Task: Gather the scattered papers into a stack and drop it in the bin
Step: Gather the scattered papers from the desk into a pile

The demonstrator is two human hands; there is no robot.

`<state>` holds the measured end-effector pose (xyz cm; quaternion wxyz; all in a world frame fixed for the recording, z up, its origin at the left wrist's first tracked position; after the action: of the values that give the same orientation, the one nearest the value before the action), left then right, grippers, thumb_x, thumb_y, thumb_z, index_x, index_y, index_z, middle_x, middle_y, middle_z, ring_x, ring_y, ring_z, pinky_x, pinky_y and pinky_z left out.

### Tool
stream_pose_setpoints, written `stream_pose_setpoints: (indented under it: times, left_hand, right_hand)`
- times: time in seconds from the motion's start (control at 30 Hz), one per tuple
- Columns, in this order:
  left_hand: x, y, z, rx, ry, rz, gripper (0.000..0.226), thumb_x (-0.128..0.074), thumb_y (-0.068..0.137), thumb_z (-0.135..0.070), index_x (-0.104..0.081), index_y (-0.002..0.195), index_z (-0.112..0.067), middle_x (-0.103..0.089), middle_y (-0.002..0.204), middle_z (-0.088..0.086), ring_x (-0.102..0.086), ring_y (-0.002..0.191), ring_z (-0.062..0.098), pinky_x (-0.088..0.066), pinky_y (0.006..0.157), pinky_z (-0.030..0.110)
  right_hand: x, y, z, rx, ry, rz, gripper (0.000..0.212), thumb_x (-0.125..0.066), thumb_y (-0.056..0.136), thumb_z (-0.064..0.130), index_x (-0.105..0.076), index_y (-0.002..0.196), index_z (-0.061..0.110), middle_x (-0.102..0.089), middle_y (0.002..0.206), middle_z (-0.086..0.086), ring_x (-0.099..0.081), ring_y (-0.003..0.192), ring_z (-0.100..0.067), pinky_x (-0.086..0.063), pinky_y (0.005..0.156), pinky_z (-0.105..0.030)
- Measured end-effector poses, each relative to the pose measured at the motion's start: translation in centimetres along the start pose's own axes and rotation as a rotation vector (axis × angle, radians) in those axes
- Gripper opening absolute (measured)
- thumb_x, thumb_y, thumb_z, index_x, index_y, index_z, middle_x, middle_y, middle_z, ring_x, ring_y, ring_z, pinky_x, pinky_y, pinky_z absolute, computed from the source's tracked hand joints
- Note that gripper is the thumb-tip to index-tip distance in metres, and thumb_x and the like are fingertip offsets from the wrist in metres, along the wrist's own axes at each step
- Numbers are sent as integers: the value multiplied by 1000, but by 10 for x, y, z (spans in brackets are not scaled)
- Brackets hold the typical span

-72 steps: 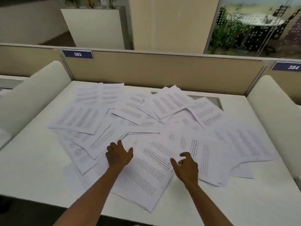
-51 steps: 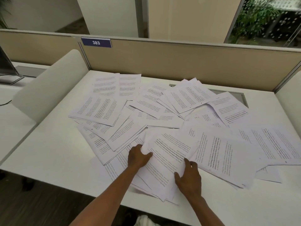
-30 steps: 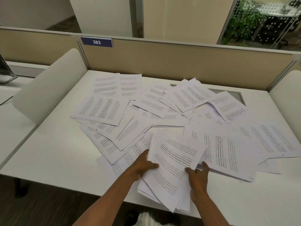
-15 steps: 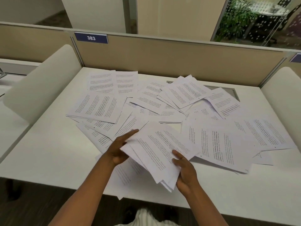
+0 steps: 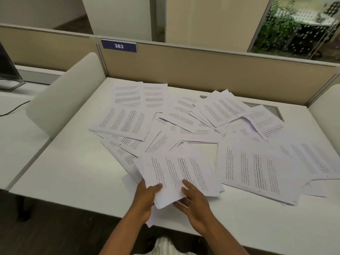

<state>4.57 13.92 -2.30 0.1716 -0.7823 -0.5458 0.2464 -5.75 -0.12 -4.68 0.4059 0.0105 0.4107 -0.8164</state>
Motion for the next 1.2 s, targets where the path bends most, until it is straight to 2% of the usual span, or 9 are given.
stream_pose_setpoints:
  times: [0.1, 0.2, 0.3, 0.43, 0.53, 0.67, 0.97, 1.13, 1.2]
  left_hand:
    - [16, 1, -11, -10, 143, 87, 44, -66, 97, -9, -55, 129, -37, -65, 138, -4, -61, 122, 20, -53, 104, 45]
    - [27, -9, -33, -78, 302, 179, 46, -72, 93, -16, -54, 120, -49, -65, 126, -21, -59, 124, 10, -55, 95, 30]
    - [32, -15, -47, -94, 446, 261, 54, -76, 90, -23, -49, 121, -57, -60, 126, -27, -57, 122, 5, -52, 104, 39]
    - [20, -21, -74, -132, 603, 438, 58, -78, 87, -30, -49, 128, -57, -59, 132, -23, -56, 127, 9, -51, 108, 45]
    - [8, -24, -109, -203, 682, 551, 57, -77, 88, -23, -56, 120, -65, -64, 121, -31, -62, 115, -4, -58, 89, 21]
    - [10, -14, -155, -308, 620, 534, 65, -79, 85, -12, -59, 118, -65, -65, 116, -32, -63, 114, -2, -58, 78, 15]
    - [5, 30, -181, -401, 132, 286, 72, -84, 79, -17, -54, 141, -38, -62, 138, -2, -62, 123, 26, -60, 96, 46]
    - [-4, 55, -101, -90, 93, 222, 71, -82, 81, -40, -49, 142, -29, -78, 113, 0, -77, 96, 13, -61, 65, 23]
    - [-13, 64, -58, 13, 255, 228, 65, -77, 87, -38, -49, 144, -27, -72, 127, 0, -72, 108, 15, -59, 78, 26]
  right_hand:
    - [-3, -15, 2, -138, -528, 148, 38, -65, 97, 36, -51, 132, 33, -78, 93, -18, -71, 62, -28, -59, 59, -36]
    - [0, -9, 64, 155, -899, 46, 39, -72, 89, 47, -63, 124, 33, -77, 71, -7, -67, 50, -17, -54, 52, -29]
    - [-38, -8, 132, 586, -1146, 47, 68, -81, 77, 52, -53, 138, 41, -75, 111, 11, -71, 100, -5, -56, 84, -24]
    - [-97, 13, 153, 698, -1400, 341, 119, -88, 67, 56, -14, 160, 41, -15, 167, 20, -11, 154, -5, -17, 122, -32]
    - [-115, 23, 156, 566, -1335, 480, 103, -91, 68, 48, -33, 153, 41, -38, 159, 18, -34, 148, -10, -30, 122, -42]
    - [-106, 22, 176, 564, -1070, 492, 60, -91, 73, 37, -63, 126, 29, -73, 119, 2, -72, 108, -21, -61, 91, -45]
    - [-12, 42, 157, 434, -478, 304, 55, -82, 78, 10, -64, 128, 20, -74, 120, -16, -71, 109, -38, -62, 82, -37]
    - [28, 55, 142, 420, -163, 71, 35, -71, 90, 9, -67, 125, 12, -73, 124, -13, -74, 105, -33, -63, 76, -36]
    - [40, 59, 124, 370, -192, -66, 28, -68, 95, 15, -68, 122, 20, -70, 130, -5, -73, 106, -24, -60, 81, -33]
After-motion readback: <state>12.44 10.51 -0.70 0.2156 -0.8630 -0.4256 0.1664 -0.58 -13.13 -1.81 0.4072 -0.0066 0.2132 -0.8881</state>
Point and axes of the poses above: each hand's wrist, its own y-axis towards the middle knuckle, its own x-axis out of the back of the hand, z = x × y, the point moved 10 cm from there along y, towards the middle knuckle
